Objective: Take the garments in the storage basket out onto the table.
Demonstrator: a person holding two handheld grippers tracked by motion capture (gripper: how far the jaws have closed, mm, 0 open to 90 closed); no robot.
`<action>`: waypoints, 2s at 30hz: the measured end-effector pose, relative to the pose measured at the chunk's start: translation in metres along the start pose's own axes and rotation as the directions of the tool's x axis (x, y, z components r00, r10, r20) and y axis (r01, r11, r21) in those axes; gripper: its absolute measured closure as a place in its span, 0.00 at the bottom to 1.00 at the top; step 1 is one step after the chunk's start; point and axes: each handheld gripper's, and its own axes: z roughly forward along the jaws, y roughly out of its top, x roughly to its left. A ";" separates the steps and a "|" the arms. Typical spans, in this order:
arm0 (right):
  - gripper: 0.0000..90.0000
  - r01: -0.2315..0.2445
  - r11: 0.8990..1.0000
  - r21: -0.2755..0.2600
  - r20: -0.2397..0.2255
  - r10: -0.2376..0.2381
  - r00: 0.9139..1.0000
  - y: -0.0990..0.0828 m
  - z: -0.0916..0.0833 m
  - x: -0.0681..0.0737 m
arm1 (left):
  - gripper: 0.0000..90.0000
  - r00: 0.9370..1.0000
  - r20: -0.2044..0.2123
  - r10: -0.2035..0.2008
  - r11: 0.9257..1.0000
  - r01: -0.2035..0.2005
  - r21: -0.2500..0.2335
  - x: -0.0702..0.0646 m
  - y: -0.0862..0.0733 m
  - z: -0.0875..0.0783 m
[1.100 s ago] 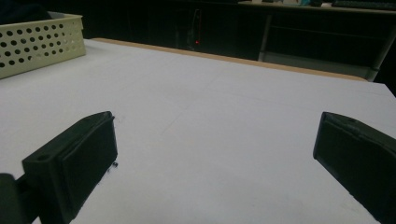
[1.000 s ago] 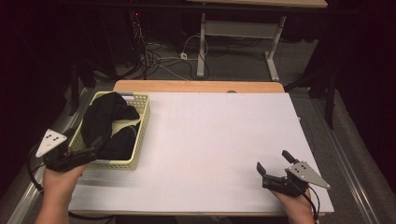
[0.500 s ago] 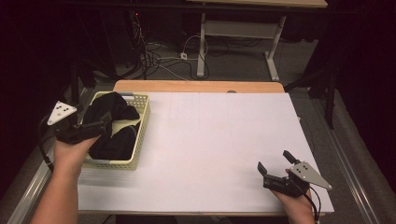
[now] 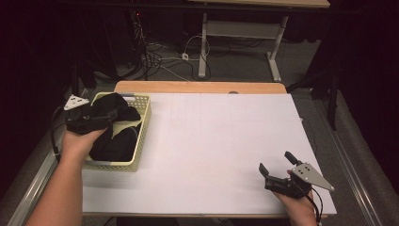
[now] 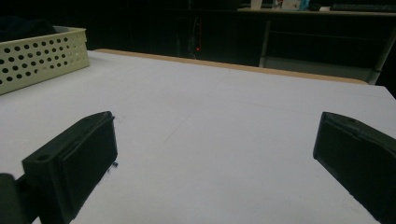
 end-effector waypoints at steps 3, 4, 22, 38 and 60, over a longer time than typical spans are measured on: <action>0.00 0.000 1.000 0.004 -0.003 0.000 1.000 0.000 0.001 0.000 | 0.00 0.999 -0.007 -0.038 0.987 0.038 0.157 0.007 0.000 0.015; 0.01 -0.002 1.000 0.006 -0.013 0.002 1.000 0.000 0.002 0.000 | 0.00 0.999 -0.043 -0.013 0.974 0.022 0.225 0.007 -0.002 0.022; 0.01 -0.011 1.000 -0.014 -0.013 0.010 1.000 0.004 -0.001 0.000 | 0.44 0.986 -0.165 -0.008 0.885 0.083 0.458 0.012 -0.012 0.039; 0.02 -0.038 0.998 -0.043 0.021 0.039 0.999 0.007 -0.011 -0.006 | 0.85 0.983 -0.167 0.082 0.859 0.015 0.512 0.006 -0.018 0.042; 0.02 -0.035 0.999 -0.025 0.017 0.036 0.999 0.005 -0.003 -0.001 | 0.87 0.994 0.099 0.043 0.894 -0.082 0.440 -0.011 -0.016 0.047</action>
